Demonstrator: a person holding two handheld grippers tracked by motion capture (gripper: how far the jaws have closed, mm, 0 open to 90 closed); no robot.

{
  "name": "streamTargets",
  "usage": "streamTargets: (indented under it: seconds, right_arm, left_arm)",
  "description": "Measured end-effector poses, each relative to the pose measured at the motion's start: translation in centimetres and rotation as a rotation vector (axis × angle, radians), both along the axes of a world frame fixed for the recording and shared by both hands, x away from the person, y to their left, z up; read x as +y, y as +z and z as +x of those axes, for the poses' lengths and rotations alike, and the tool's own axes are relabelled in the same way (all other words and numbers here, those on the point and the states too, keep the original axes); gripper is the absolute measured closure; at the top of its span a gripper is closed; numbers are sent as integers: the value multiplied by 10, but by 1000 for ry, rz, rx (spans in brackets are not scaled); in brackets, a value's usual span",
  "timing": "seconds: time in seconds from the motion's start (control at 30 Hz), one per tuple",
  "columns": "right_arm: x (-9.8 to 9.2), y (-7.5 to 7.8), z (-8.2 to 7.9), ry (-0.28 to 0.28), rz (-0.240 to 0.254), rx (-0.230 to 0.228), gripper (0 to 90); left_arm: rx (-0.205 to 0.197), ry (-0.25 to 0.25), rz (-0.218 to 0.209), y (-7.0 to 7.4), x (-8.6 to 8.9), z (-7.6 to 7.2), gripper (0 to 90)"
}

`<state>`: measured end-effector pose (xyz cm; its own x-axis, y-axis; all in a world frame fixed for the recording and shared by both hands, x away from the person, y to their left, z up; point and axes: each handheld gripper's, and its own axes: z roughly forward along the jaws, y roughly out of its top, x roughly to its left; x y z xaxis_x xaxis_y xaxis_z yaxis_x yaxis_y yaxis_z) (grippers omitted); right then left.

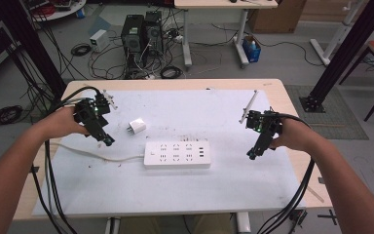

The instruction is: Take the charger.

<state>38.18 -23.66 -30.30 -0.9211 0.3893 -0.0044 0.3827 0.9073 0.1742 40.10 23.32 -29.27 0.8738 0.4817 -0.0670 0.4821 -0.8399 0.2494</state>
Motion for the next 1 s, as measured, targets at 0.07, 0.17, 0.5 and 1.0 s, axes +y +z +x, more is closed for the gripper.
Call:
streamTargets:
  seconds: [0.07,0.17,0.5,1.0]
  right_arm:
    - [0,0,0,-2,-2,-1,11]
    - [0,0,-1,-5,0,-4,11]
    - [3,2,-4,-5,4,-17,11]
    - [4,3,1,-24,12,-42,11]
  left_arm:
    - [-9,6,-5,0,0,0,179]
    - [-30,17,-9,2,0,1,179]
    - [-85,73,-27,7,-3,11,179]
    - [-114,192,-66,-2,-9,58,179]
